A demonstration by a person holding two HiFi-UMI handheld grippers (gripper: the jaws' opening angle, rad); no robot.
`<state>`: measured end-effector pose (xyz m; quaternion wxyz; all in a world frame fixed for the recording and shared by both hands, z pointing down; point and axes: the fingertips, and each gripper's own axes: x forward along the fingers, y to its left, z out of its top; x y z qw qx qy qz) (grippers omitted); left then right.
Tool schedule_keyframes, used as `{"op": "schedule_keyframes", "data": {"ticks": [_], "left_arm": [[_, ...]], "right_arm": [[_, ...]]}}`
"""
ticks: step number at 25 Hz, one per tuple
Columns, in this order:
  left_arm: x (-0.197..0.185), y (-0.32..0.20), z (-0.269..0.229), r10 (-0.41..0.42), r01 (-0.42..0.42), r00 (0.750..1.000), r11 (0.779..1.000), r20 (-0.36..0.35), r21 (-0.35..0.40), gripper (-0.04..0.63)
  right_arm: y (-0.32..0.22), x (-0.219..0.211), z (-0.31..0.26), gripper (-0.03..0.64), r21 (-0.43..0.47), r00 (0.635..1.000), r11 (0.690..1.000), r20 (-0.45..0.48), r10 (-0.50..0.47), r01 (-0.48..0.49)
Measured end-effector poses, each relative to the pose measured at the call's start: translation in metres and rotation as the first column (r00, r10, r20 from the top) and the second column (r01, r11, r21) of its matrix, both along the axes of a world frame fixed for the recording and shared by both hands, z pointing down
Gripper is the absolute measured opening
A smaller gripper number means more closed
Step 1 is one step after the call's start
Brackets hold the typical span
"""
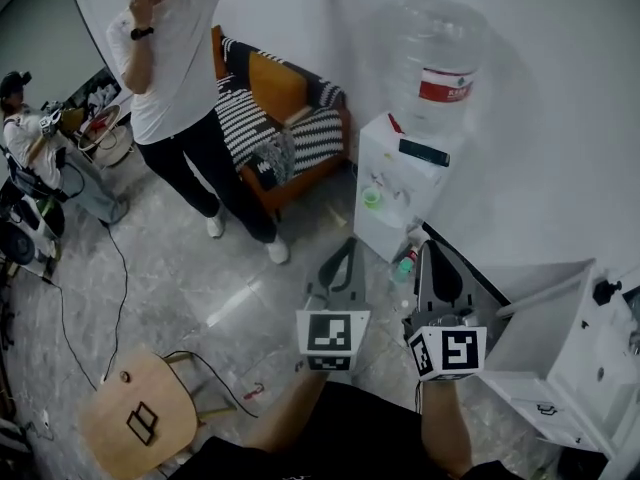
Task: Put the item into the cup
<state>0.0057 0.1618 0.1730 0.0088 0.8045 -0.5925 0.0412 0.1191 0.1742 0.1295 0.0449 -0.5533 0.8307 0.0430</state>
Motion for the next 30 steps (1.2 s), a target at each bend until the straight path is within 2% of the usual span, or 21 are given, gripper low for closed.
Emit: {"op": "schedule_keyframes", "data": {"ticks": [4, 10, 14, 17, 24, 30], "left_arm": [[-0.036, -0.066, -0.001, 0.008, -0.008, 1.000, 1.000, -0.011, -0.025, 0.014], [-0.070, -0.137, 0.007, 0.016, -0.018, 0.999, 0.998, -0.028, -0.062, 0.014], [-0.077, -0.168, 0.011, 0.051, -0.054, 0.997, 0.997, -0.052, -0.060, 0.014], [-0.083, -0.186, 0.020, 0.054, -0.060, 0.995, 0.996, -0.078, -0.070, 0.014], [-0.086, -0.209, 0.051, 0.054, -0.068, 0.993, 0.988, -0.106, -0.135, 0.014], [-0.079, -0.225, 0.082, 0.056, -0.072, 0.995, 0.978, -0.086, -0.195, 0.014]], "right_arm": [[-0.056, -0.032, -0.019, 0.011, 0.042, 0.999, 0.999, -0.055, 0.004, -0.002], [-0.130, -0.072, -0.019, 0.011, 0.026, 0.998, 1.000, -0.068, -0.002, 0.004], [-0.162, -0.092, -0.018, 0.011, 0.058, 0.981, 0.998, -0.193, 0.032, -0.021], [-0.179, -0.100, -0.015, 0.011, 0.060, 0.972, 0.998, -0.234, 0.034, -0.021], [-0.207, -0.101, 0.016, 0.011, -0.034, 0.968, 0.999, -0.250, 0.015, -0.024], [-0.229, -0.095, 0.056, 0.011, -0.123, 0.970, 0.992, -0.244, 0.000, -0.031]]}}
